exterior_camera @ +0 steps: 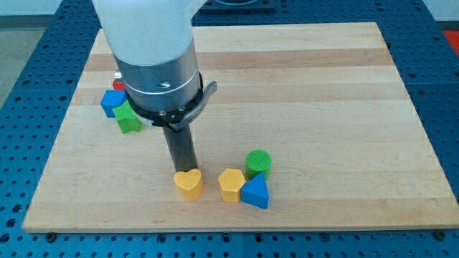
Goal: Move the arm to the left of the blue cube
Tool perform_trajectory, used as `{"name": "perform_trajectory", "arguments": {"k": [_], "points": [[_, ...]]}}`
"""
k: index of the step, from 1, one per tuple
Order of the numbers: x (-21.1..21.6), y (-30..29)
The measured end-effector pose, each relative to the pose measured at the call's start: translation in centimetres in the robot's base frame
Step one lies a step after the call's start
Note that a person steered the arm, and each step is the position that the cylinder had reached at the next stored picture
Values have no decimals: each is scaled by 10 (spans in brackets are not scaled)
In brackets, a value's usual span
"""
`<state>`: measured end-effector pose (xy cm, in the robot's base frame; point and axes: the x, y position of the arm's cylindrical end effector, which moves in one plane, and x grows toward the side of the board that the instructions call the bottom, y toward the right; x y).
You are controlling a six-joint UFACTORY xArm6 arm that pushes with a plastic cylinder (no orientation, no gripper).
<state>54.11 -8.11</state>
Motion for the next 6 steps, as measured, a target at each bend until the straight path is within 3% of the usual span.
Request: {"name": "perform_trajectory", "arguments": {"k": [1, 2, 3, 4, 6], "points": [[2, -42], [4, -140], [-52, -196], [-111, -198], [-134, -164]]}}
